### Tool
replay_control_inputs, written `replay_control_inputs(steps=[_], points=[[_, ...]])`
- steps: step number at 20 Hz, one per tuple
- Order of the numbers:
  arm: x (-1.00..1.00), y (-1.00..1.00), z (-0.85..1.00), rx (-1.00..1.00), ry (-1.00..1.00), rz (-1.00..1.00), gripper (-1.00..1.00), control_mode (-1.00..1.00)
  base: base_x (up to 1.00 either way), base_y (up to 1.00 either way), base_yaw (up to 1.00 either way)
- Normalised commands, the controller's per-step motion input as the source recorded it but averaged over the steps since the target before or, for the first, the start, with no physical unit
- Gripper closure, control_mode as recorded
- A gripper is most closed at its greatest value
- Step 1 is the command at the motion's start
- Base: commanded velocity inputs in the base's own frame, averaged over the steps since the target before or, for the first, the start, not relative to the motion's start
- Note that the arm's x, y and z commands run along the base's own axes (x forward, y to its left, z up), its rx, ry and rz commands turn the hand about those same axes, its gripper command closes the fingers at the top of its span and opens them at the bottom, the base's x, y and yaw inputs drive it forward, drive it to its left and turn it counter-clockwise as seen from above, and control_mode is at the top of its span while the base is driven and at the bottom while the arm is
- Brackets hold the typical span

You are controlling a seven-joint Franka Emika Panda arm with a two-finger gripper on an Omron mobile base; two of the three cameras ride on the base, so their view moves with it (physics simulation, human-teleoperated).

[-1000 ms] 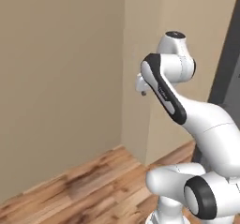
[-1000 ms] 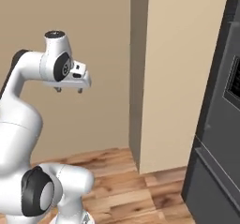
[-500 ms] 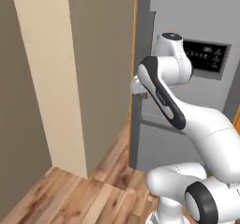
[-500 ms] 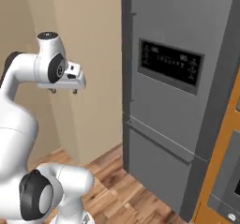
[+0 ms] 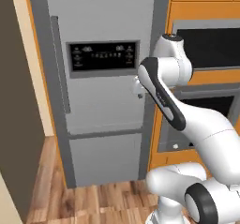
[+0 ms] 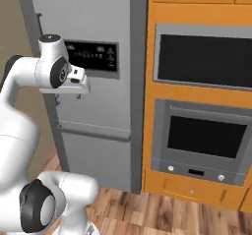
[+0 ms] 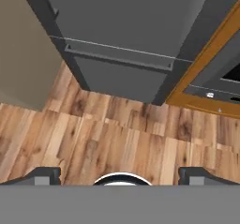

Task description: Retrieve the fish from the fridge and place it on the saucepan with marinade on the stove.

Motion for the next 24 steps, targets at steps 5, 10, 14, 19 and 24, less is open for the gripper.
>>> replay_control_inputs(steps=[5, 10, 14, 19, 24], points=[[0.00, 0.00, 0.00, 0.00, 0.00, 0.00, -1.00, 1.00, -0.06, 0.00, -0.73], [0.00, 0.00, 0.00, 0.00, 0.00, 0.00, -1.00, 1.00, 0.00, 0.00, -0.17], [0.00, 0.00, 0.00, 0.00, 0.00, 0.00, -1.00, 1.00, -0.05, 0.06, 0.04], [0.00, 0.00, 0.00, 0.00, 0.00, 0.00, -1.00, 1.00, -0.24, 0.40, 0.29], [0.00, 0.00, 0.00, 0.00, 0.00, 0.00, -1.00, 1.00, -0.31, 0.42, 0.26]])
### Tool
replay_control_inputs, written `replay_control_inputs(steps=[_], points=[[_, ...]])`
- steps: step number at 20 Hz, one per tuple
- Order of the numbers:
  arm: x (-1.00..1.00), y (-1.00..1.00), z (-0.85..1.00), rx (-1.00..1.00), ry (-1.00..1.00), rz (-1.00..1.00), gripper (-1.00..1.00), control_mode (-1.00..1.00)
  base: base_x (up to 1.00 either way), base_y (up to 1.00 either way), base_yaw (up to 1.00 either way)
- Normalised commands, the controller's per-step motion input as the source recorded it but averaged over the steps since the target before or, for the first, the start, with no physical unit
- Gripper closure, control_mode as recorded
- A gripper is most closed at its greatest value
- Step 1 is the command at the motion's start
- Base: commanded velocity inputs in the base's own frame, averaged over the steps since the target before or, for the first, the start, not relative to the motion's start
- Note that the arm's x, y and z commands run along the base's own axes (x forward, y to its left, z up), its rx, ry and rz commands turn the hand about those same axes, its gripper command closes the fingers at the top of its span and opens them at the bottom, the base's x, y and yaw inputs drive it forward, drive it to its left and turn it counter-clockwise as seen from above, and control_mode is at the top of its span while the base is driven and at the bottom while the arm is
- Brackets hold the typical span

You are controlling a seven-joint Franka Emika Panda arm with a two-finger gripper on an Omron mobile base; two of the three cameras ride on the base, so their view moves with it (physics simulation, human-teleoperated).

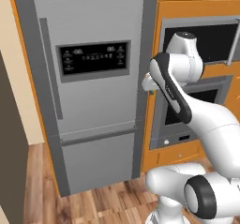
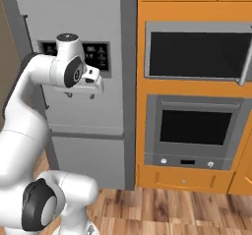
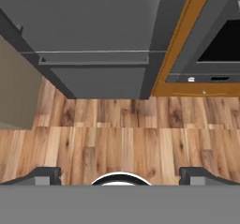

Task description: Retrieve the fish from the fridge and place it on the saucepan with marinade on the stove.

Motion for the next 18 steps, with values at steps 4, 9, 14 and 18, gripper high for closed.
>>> replay_control_inputs(steps=[4, 9, 14, 18], points=[[0.00, 0.00, 0.00, 0.00, 0.00, 0.00, -1.00, 1.00, -0.43, 0.47, 0.06], [0.00, 0.00, 0.00, 0.00, 0.00, 0.00, -1.00, 1.00, -0.63, 0.43, 0.08], [0.00, 0.00, 0.00, 0.00, 0.00, 0.00, -1.00, 1.00, -0.12, 0.44, 0.10], [0.00, 0.00, 0.00, 0.00, 0.00, 0.00, -1.00, 1.00, 0.14, 0.40, 0.09]])
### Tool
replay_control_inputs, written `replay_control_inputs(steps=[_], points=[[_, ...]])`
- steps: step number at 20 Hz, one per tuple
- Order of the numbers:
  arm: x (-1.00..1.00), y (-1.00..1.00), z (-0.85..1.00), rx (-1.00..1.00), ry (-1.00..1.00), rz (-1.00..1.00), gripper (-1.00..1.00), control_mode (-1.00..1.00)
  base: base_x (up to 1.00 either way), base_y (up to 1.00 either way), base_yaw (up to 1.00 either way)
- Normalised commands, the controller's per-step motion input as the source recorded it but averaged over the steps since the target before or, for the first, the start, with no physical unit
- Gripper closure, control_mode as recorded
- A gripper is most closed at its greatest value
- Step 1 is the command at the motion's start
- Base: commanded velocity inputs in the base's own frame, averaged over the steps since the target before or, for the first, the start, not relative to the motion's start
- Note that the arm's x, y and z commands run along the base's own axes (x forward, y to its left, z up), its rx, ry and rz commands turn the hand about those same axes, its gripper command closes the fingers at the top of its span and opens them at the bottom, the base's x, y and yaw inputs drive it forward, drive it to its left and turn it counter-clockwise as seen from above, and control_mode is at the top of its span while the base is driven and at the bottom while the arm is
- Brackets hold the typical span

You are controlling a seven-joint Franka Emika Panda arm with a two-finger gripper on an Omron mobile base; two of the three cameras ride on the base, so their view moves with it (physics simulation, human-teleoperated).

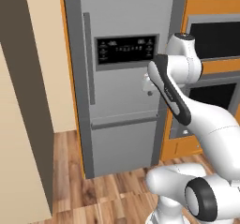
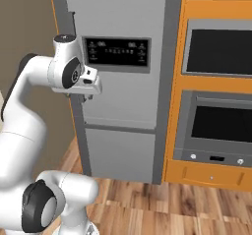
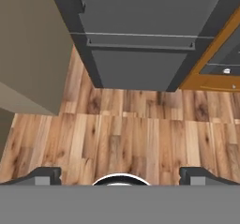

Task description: Retrieve the fish from the fridge and place it on the saucepan with marinade on the stove.

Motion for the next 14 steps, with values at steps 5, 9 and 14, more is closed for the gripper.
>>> replay_control_inputs(steps=[5, 9, 14], points=[[0.00, 0.00, 0.00, 0.00, 0.00, 0.00, -1.00, 1.00, 0.32, 0.58, 0.02], [0.00, 0.00, 0.00, 0.00, 0.00, 0.00, -1.00, 1.00, 0.42, 0.56, 0.00], [0.00, 0.00, 0.00, 0.00, 0.00, 0.00, -1.00, 1.00, 0.19, 0.58, 0.00]])
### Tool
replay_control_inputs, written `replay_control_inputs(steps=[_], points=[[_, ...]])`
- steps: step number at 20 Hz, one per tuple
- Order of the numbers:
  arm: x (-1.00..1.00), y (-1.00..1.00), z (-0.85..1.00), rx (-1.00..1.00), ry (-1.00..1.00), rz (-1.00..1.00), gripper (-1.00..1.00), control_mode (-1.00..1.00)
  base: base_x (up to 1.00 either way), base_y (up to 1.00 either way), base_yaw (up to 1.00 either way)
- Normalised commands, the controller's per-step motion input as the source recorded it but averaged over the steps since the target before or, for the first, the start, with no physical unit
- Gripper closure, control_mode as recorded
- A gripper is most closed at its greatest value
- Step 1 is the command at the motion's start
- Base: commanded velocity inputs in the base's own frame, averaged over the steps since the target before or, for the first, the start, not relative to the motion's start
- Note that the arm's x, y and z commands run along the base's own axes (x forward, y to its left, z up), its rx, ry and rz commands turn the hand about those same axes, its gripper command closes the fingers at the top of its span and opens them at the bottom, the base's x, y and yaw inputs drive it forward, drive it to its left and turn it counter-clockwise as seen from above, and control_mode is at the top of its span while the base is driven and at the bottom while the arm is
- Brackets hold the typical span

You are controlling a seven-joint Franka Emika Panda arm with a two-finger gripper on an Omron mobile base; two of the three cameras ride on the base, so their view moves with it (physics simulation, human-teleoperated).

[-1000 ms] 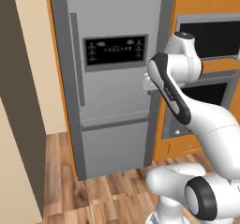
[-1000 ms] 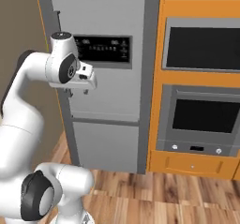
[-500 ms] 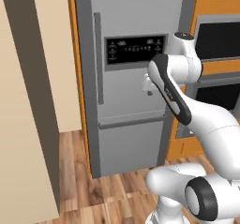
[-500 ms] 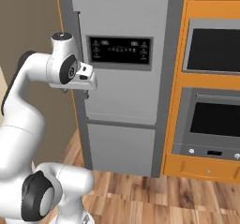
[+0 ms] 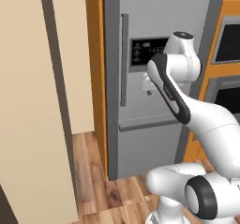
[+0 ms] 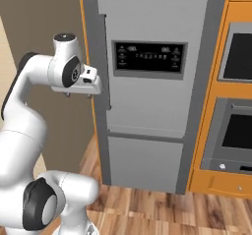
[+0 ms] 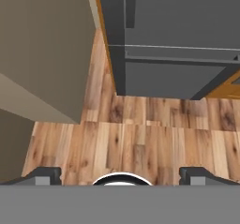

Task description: Retrieve the fish from the fridge and place it on the saucepan with marinade on the stove.

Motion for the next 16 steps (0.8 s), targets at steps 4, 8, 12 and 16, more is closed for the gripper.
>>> replay_control_inputs(steps=[4, 8, 12, 16], points=[[0.00, 0.00, 0.00, 0.00, 0.00, 0.00, -1.00, 1.00, -0.01, 0.42, 0.00], [0.00, 0.00, 0.00, 0.00, 0.00, 0.00, -1.00, 1.00, -0.14, 0.04, 0.00], [0.00, 0.00, 0.00, 0.00, 0.00, 0.00, -1.00, 1.00, -0.08, 0.00, 0.07], [0.00, 0.00, 0.00, 0.00, 0.00, 0.00, -1.00, 1.00, -0.09, 0.00, 0.02]])
